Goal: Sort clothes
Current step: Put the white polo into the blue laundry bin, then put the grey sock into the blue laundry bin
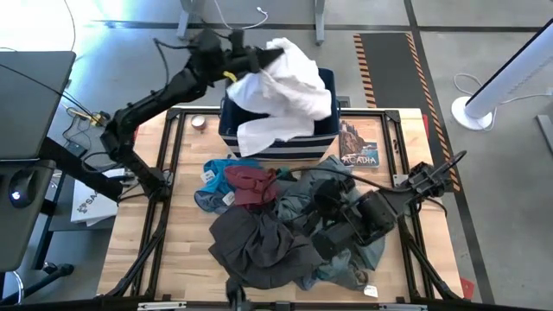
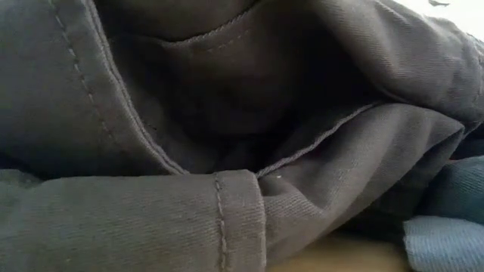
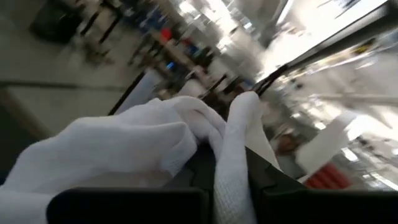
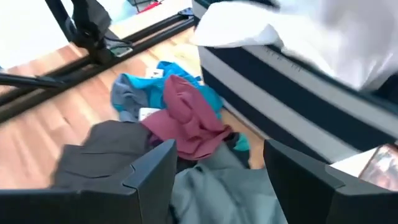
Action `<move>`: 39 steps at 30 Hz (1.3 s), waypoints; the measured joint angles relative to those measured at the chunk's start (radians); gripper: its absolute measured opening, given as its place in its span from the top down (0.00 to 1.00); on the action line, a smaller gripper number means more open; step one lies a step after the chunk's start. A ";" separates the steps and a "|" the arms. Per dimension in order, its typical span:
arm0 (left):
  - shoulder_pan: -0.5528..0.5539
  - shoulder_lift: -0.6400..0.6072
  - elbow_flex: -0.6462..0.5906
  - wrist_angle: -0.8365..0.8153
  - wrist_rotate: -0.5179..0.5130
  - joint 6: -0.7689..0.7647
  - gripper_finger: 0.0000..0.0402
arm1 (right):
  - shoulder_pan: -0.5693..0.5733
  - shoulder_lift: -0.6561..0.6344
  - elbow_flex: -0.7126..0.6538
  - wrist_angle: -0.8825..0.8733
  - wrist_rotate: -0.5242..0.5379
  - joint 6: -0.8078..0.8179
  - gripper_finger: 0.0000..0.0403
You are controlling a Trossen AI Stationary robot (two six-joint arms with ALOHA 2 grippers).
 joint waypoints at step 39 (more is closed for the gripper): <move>0.013 0.003 -0.021 -0.616 -0.005 0.184 0.48 | -0.542 -0.329 -0.025 0.000 -0.322 -0.627 0.41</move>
